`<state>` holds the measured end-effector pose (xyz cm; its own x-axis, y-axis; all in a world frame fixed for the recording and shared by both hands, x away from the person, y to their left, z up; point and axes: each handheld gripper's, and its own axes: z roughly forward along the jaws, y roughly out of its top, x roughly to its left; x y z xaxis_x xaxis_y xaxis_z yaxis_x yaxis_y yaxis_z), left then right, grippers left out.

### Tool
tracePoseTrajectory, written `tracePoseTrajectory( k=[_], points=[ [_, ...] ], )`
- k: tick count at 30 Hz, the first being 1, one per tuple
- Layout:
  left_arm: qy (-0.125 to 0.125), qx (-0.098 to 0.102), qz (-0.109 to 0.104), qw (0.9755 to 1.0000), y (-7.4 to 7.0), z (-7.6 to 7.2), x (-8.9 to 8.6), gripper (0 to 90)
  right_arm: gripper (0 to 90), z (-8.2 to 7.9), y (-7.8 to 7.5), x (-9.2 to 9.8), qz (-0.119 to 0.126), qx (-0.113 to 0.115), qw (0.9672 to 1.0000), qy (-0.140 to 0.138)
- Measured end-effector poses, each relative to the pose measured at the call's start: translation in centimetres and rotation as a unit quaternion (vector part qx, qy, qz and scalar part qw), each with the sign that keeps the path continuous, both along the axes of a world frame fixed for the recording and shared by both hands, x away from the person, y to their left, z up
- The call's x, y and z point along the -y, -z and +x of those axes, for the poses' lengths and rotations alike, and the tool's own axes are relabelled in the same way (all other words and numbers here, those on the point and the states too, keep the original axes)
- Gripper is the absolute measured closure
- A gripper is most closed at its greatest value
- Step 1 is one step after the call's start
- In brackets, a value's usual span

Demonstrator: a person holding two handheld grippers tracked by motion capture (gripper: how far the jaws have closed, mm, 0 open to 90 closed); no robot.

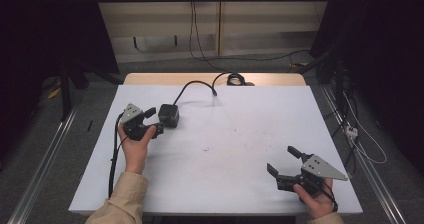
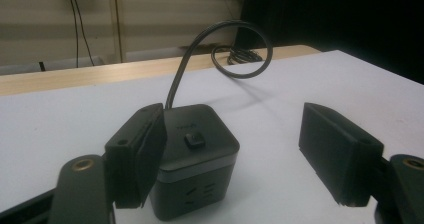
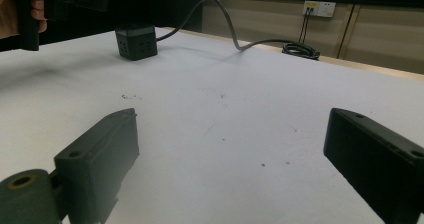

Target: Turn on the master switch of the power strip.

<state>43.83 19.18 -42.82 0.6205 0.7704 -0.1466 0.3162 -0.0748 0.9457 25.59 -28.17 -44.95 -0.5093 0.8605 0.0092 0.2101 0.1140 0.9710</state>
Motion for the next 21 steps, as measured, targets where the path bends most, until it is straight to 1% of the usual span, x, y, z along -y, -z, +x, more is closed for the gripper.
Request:
tracePoseTrajectory(
  k=[1,4,5,6,8,9,11,12,14,17,18,20,21],
  points=[
    [-0.004,-0.002,-0.005,1.0,0.03,0.0,0.06,29.9,6.8,-0.01,-0.01,0.01,0.0,0.0,1.0,0.0],
    [-0.003,-0.002,-0.002,1.0,0.05,0.1,0.01,34.1,6.9,-0.01,0.0,0.01,0.0,0.0,1.0,0.0],
    [-0.003,-0.001,-0.001,1.0,0.05,0.13,0.01,34.1,6.9,-0.01,0.0,0.01,0.0,0.0,1.0,0.0],
    [-0.005,-0.005,0.002,1.0,0.01,0.13,0.02,35.6,6.9,-0.01,0.0,0.01,0.0,0.0,1.0,0.001],
    [-0.005,-0.002,0.011,0.9999,-0.13,0.2,0.07,37.5,6.9,-0.01,0.0,0.01,0.0,0.0,1.0,0.0],
    [-0.005,0.0,0.008,1.0,-0.22,0.2,0.14,39.2,6.9,-0.02,0.0,0.0,-0.001,0.0,1.0,0.0],
    [-0.002,0.001,0.009,1.0,-0.41,0.22,0.25,41.4,6.9,-0.02,0.0,0.0,0.0,0.0,1.0,0.0],
    [-0.003,0.001,0.008,1.0,-0.47,0.24,0.35,41.4,6.9,-0.02,0.0,0.0,0.0,0.0,1.0,0.0],
    [-0.003,-0.002,0.01,0.9999,-0.52,0.32,0.38,43.1,6.8,-0.04,-0.01,0.01,0.0,0.0,1.0,0.001],
    [-0.002,-0.009,0.0,1.0,-0.56,0.39,0.44,46.4,6.9,-0.04,0.0,0.04,0.0,0.0,1.0,0.001],
    [-0.002,-0.008,0.003,1.0,-0.61,0.4,0.46,49.3,6.8,-0.02,0.01,0.08,0.001,0.001,1.0,0.0],
    [-0.003,-0.005,0.009,0.9999,-0.73,0.46,0.53,49.8,6.9,-0.03,0.01,0.07,0.0,0.0,1.0,0.001],
    [-0.003,-0.004,0.006,1.0,-0.73,0.53,0.55,50.9,6.9,-0.03,0.0,0.07,0.0,0.0,1.0,0.001]
  ],
)
